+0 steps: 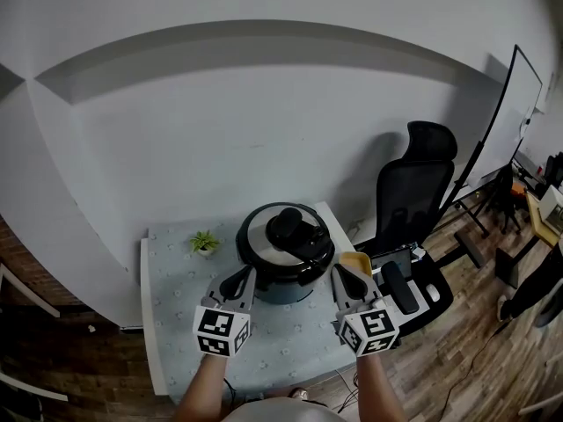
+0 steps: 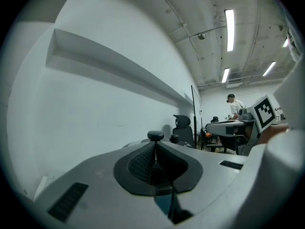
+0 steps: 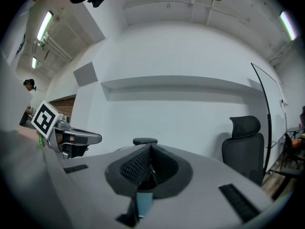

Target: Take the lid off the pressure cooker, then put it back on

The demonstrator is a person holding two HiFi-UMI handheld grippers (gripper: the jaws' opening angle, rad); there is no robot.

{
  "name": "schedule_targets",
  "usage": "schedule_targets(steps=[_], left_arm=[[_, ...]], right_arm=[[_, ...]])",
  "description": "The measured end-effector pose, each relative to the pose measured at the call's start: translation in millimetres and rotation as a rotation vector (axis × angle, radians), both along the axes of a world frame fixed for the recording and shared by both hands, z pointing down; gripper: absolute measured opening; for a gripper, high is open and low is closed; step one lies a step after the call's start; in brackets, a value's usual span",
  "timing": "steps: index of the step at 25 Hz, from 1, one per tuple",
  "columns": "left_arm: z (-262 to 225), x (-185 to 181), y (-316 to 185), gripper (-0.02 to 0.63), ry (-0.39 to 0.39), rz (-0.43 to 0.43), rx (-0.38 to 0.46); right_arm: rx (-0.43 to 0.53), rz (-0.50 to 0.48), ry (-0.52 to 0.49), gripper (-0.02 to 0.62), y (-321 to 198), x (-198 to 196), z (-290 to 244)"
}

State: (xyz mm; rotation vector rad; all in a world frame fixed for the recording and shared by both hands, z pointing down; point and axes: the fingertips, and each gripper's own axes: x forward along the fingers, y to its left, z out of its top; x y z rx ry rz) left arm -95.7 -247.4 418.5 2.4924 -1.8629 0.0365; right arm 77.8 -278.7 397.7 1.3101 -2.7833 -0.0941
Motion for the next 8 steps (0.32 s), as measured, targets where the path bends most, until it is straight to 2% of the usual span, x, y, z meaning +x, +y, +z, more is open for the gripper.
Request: schedule_targets(steps=[8], left_arm=[[0.3,-2.1,-6.3,0.017,-0.014,-0.005,-0.008]], right_arm=[[-0.004,0.005,-0.004,0.000,-4.6,2.7,0.2]])
